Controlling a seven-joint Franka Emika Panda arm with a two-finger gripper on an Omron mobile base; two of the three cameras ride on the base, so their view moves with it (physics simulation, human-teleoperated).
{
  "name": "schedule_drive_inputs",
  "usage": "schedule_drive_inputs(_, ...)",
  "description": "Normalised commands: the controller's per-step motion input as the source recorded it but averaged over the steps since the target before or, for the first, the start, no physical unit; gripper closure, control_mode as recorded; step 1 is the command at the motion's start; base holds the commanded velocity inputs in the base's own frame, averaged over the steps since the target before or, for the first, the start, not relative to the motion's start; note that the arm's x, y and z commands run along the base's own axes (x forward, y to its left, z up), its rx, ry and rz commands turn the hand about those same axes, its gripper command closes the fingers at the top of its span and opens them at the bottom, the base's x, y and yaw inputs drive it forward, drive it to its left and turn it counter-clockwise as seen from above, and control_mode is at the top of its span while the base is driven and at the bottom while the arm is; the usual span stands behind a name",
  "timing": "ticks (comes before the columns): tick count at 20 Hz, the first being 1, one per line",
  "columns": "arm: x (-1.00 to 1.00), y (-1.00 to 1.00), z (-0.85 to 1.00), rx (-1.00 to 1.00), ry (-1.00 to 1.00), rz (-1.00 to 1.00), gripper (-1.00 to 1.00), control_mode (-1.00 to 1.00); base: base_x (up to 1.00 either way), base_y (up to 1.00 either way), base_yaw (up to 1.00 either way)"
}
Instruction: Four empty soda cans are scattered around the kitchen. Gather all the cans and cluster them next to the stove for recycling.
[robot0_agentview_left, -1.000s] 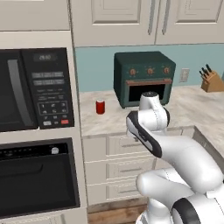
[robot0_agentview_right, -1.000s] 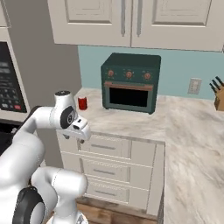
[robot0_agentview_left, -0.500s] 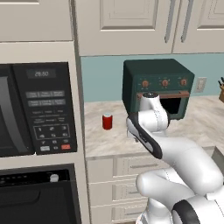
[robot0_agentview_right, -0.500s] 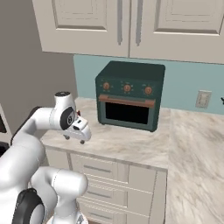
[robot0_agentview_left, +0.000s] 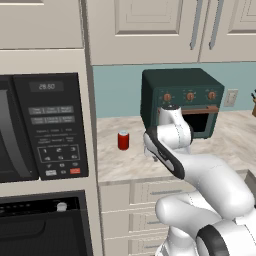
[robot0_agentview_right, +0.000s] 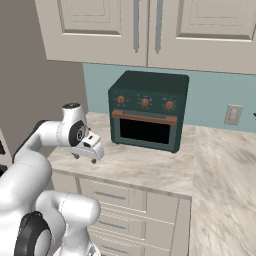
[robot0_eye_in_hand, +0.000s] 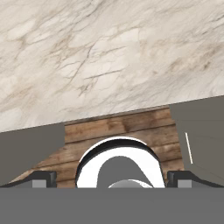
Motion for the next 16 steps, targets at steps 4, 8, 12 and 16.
schedule_drive_inputs(4,0.00,0.00,0.00,0.00,0.00,0.00,-1.00,1.00,0.00,0.01,0.00)
schedule_drive_inputs(8,0.01,0.02,0.00,0.00,-0.02,0.01,-1.00,-1.00,0.00,0.01,0.00)
schedule_drive_inputs(12,0.26,0.23,0.07,-0.01,-0.11,0.10,-1.00,-1.00,0.00,0.00,0.00)
schedule_drive_inputs(16,0.51,0.48,0.10,-0.04,-0.12,0.16,-1.00,-1.00,0.00,0.00,0.00)
